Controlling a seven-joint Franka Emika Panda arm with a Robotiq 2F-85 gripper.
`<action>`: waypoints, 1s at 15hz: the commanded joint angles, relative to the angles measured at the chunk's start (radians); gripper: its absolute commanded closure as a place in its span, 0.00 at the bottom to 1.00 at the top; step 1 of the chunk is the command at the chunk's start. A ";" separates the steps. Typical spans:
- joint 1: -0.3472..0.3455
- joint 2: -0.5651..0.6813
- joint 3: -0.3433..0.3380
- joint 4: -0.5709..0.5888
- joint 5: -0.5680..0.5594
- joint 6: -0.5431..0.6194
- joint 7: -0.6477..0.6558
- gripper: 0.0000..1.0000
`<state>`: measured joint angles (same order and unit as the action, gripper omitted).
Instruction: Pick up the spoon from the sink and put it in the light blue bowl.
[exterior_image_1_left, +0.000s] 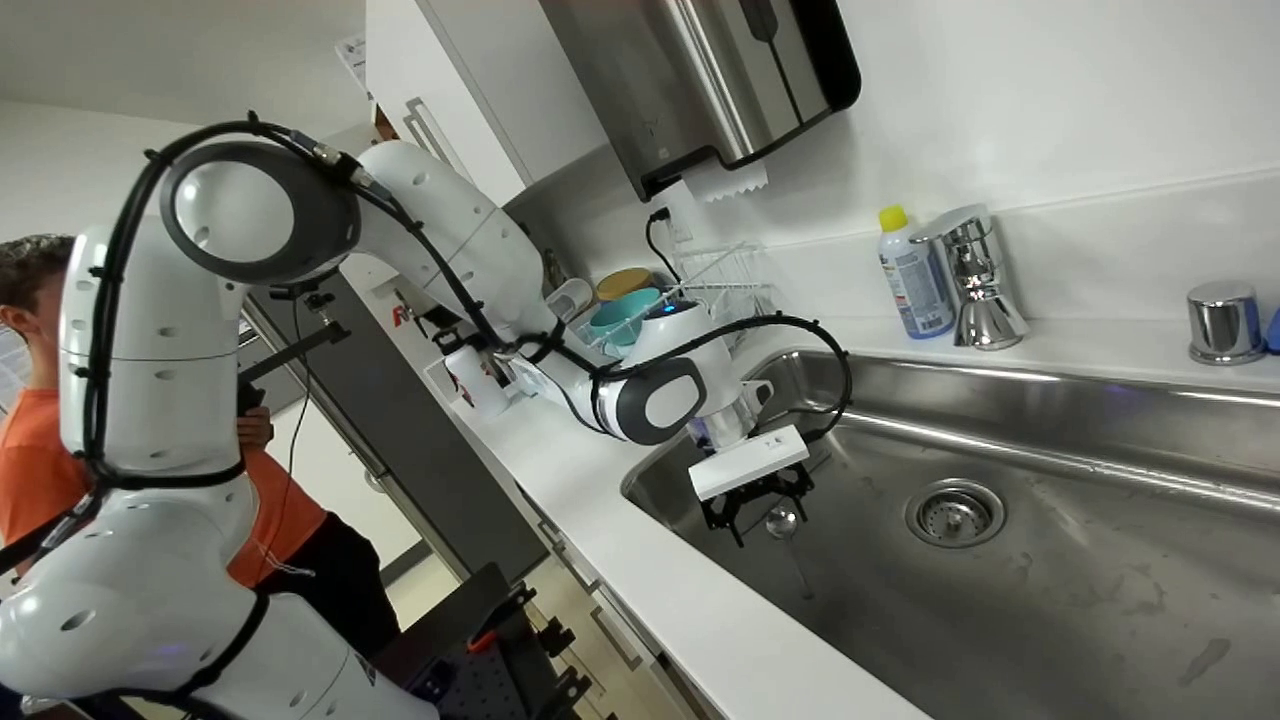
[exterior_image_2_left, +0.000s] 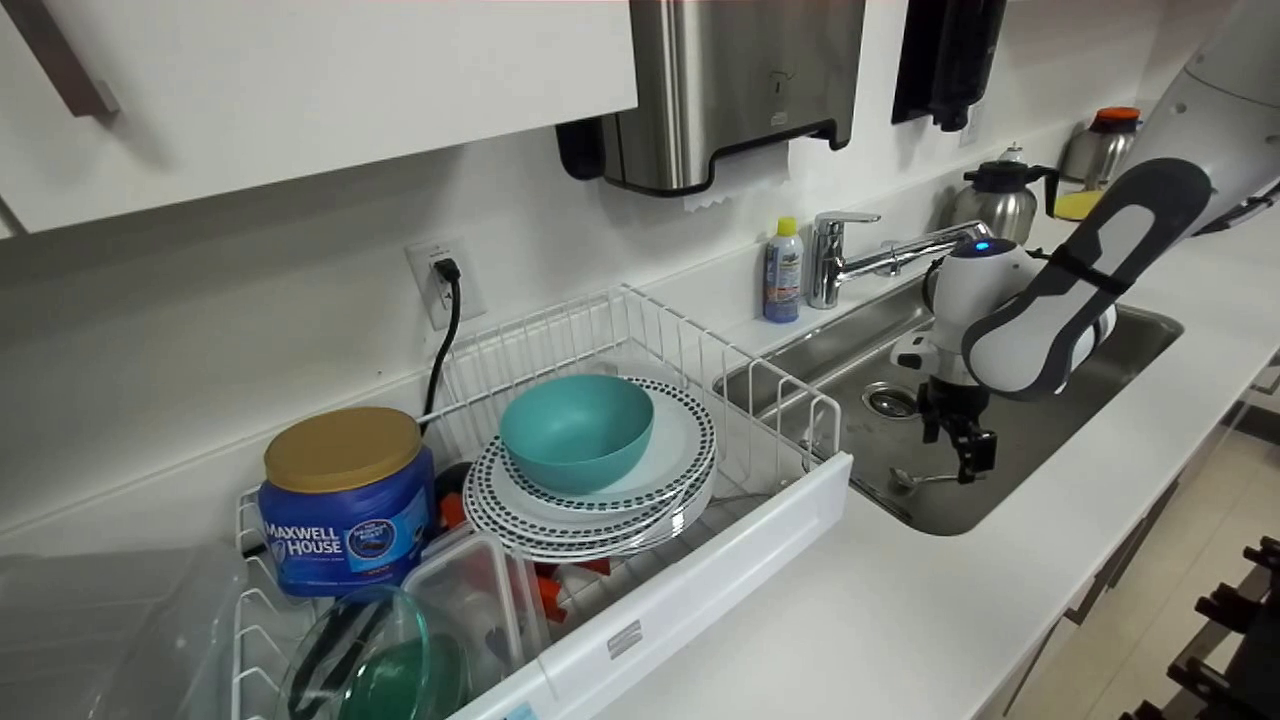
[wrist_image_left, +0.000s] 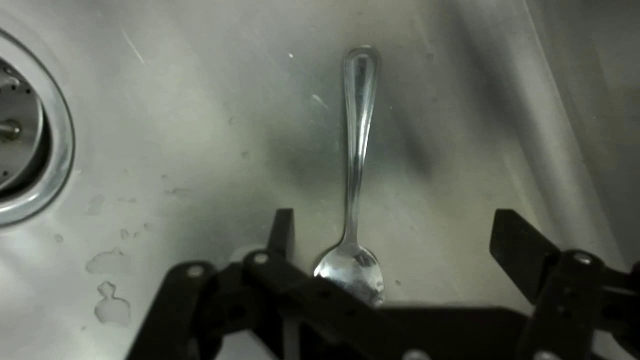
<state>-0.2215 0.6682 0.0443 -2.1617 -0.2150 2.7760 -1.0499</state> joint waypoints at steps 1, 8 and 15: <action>0.011 0.026 0.006 0.027 -0.007 0.008 0.013 0.00; 0.021 0.072 0.001 0.065 -0.010 0.007 0.016 0.00; 0.009 0.127 -0.006 0.111 -0.011 0.007 0.013 0.00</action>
<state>-0.2044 0.7670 0.0431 -2.0824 -0.2153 2.7761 -1.0499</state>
